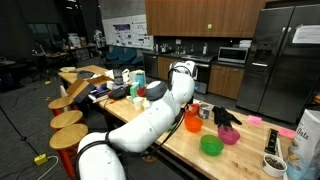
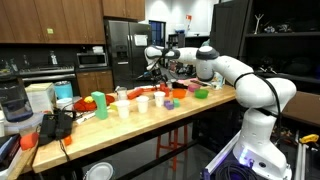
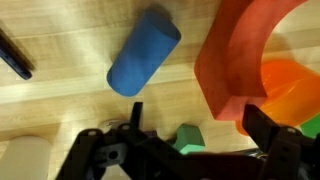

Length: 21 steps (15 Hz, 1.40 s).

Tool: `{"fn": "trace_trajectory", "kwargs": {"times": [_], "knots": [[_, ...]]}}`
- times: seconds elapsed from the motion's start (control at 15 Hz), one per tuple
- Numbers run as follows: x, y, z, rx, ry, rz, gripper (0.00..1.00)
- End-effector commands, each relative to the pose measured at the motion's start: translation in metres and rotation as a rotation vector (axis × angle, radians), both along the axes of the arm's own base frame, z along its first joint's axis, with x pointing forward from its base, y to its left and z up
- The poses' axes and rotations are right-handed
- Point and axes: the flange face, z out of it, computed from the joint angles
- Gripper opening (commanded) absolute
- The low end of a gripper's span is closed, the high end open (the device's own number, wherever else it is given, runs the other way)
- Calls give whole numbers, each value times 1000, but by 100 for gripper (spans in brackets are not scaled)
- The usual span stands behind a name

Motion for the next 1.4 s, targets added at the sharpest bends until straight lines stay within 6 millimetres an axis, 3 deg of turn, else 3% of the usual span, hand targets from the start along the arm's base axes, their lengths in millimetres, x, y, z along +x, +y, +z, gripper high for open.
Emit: {"fn": "trace_trajectory", "kwargs": {"times": [0.0,0.27,0.67,1.33], "knots": [[-3,-3,0,23,22,0,100],[-6,-2,2,37,40,5,100],[-1,-12,22,46,-10,-26,100],[-11,-8,5,64,89,-21,100]]}}
